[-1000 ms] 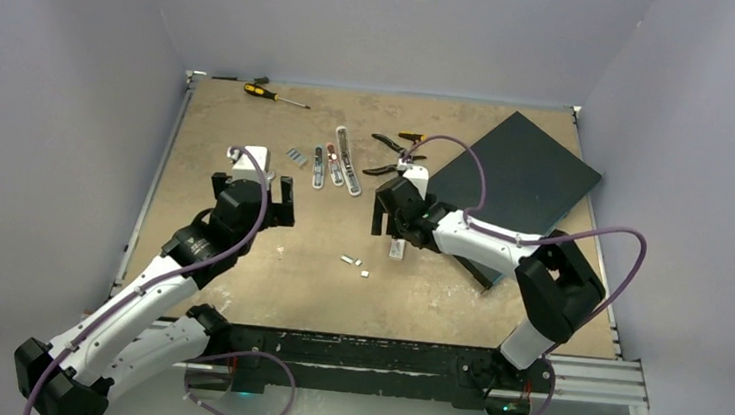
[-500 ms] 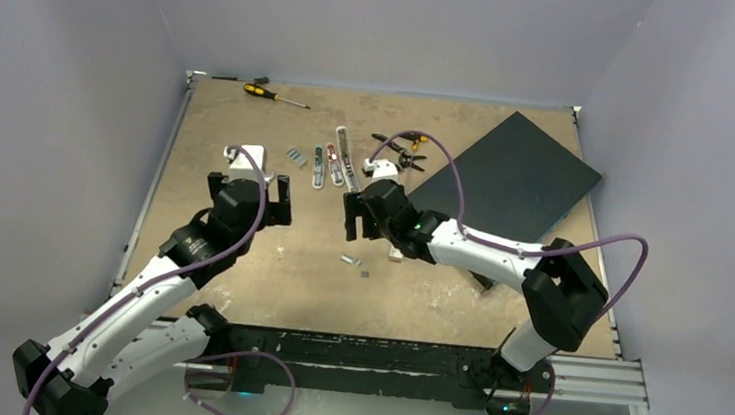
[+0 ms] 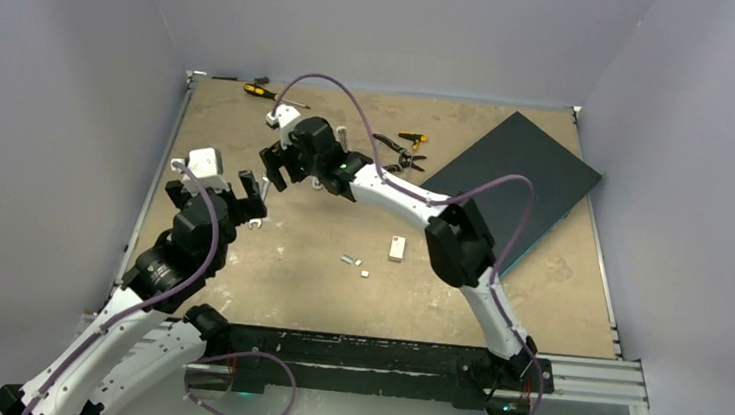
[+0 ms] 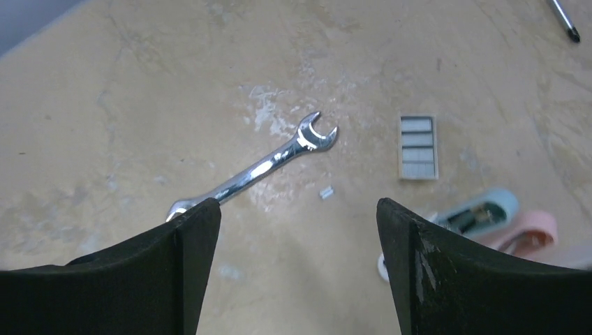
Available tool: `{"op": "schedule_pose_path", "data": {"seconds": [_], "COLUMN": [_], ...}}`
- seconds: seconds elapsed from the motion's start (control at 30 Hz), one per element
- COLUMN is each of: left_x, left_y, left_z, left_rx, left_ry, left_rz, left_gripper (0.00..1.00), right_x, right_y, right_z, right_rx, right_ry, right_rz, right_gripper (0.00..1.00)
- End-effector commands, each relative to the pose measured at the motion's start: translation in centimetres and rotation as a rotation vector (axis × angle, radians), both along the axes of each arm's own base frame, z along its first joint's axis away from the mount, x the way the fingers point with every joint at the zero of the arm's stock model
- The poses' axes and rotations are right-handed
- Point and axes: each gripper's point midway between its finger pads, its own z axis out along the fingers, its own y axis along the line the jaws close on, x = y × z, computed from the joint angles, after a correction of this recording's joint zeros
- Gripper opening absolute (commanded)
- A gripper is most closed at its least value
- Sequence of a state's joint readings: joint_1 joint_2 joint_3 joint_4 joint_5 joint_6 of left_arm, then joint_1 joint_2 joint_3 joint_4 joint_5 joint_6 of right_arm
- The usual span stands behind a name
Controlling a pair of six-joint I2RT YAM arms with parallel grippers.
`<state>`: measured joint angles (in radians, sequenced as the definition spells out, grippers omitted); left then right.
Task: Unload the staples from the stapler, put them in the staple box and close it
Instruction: Pick up the staple box from the center of the board.
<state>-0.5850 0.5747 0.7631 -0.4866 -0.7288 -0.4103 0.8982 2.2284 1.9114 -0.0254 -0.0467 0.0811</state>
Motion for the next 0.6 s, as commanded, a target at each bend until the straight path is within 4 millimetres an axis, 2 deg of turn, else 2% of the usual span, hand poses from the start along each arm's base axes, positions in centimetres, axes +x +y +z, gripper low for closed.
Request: {"op": "schedule_pose_path", "data": {"seconds": [0.0,0.17,0.2,0.3,0.57], "left_x": [0.5,0.6,0.5,0.6,0.7], "left_y": [-0.2,-0.2,-0.2,-0.2,-0.2], "left_z": [0.6,0.6,0.6,0.6,0.4], "left_rx": [-0.003,-0.001,-0.002,0.002,0.009], "left_ry": [0.003,0.001,0.000,0.002,0.009], "left_rz": [0.012,0.011,0.009,0.013,0.013], "left_gripper": [0.96,0.96,0.96,0.96,0.95], "right_x": [3.1,7.3,8.2,10.0,11.8], "right_y": [1.4,2.1,2.3,2.1,1.9], "right_z": [-2.6,-3.3,-2.5,-2.0,-1.6], "right_rx": [-0.105,-0.072,-0.044,-0.016,0.027], "right_ry": [-0.109,-0.195,-0.220,-0.243,-0.268], "right_rz": [0.064,0.010,-0.004,-0.030,-0.056], "right_gripper": [0.84,0.84,0.84,0.83,0.82]}}
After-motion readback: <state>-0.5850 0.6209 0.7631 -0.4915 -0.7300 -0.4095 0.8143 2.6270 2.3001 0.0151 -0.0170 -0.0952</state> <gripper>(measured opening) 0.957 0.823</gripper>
